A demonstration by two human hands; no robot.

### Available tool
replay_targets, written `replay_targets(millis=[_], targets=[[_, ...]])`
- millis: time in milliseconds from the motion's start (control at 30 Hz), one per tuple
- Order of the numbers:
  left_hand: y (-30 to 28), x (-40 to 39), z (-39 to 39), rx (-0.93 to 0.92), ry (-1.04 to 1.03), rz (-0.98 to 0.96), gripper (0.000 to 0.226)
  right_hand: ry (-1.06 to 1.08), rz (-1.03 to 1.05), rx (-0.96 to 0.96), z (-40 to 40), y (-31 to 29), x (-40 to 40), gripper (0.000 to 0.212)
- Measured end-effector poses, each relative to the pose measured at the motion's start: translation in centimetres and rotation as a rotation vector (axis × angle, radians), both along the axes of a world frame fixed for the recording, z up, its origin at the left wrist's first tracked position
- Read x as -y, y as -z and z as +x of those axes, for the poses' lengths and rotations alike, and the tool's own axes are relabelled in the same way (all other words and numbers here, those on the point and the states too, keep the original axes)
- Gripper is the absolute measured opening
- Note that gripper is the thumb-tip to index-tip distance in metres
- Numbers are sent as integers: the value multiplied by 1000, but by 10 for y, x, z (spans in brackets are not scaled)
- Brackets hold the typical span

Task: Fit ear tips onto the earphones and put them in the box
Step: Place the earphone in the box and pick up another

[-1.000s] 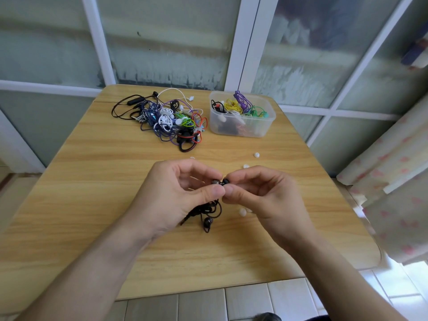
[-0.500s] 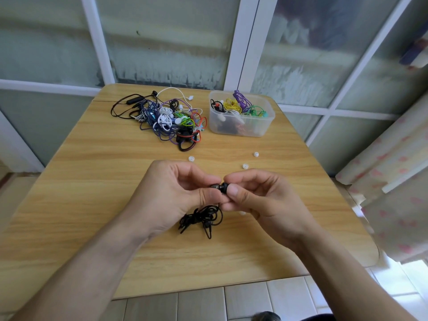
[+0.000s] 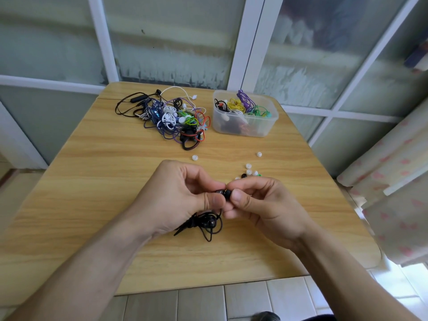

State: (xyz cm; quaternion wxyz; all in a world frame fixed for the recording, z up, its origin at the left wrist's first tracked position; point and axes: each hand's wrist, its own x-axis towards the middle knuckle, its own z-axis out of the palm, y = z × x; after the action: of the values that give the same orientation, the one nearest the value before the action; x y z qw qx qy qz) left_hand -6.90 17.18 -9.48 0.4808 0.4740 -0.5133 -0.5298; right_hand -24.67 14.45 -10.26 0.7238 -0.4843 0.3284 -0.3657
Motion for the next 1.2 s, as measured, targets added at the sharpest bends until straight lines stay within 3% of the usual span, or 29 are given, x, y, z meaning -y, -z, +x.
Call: replay_targets(millis=[400, 833, 933, 1000, 1100, 1200], targets=[[1, -3, -1, -60, 4, 18, 14, -28, 153, 25, 2, 1, 1, 10], [2, -8, -14, -272, -18, 246, 27, 15, -655, -204, -13, -6, 11, 9], [1, -8, -16, -313, -25, 256, 19, 69, -793, -285, -12, -5, 11, 11], [1, -6, -16, -345, -68, 220, 16, 109, -824, -307, -11, -4, 10, 14], [3, -4, -15, -323, -149, 131, 34, 121, -775, -295, -10, -2, 7, 20], [2, -3, -15, -263, -160, 56, 30, 167, -722, -279, -8, 0, 5, 21]])
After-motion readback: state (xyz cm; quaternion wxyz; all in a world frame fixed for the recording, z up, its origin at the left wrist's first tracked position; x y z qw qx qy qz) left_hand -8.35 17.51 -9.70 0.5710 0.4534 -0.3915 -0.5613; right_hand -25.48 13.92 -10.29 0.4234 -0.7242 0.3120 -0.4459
